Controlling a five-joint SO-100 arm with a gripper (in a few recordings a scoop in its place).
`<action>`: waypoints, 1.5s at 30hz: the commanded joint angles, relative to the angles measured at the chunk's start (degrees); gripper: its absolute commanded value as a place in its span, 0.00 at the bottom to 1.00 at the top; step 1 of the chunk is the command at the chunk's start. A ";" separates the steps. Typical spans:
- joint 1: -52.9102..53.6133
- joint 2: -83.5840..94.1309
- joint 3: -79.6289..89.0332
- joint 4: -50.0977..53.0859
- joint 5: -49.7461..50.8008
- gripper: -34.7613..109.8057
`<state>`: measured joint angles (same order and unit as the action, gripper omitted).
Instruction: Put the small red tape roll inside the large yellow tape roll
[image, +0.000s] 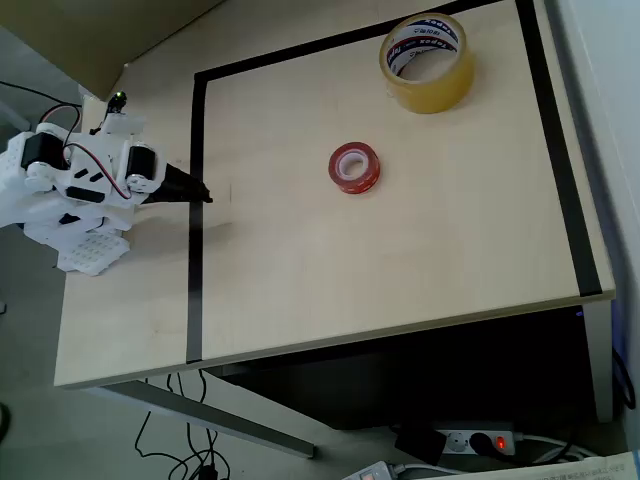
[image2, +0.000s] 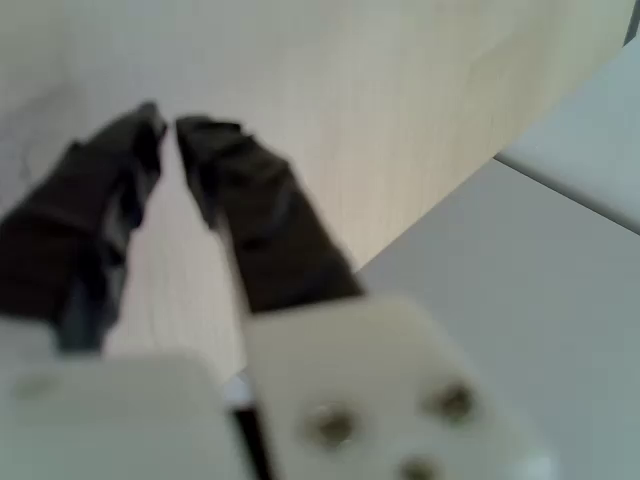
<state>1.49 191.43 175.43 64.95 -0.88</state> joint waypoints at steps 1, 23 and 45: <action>19.07 -44.12 -39.20 4.75 -0.62 0.24; 9.93 -76.11 -77.43 25.49 -14.68 0.46; -0.18 -119.71 -114.43 33.49 -21.27 0.51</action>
<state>1.32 74.97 74.88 94.75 -20.57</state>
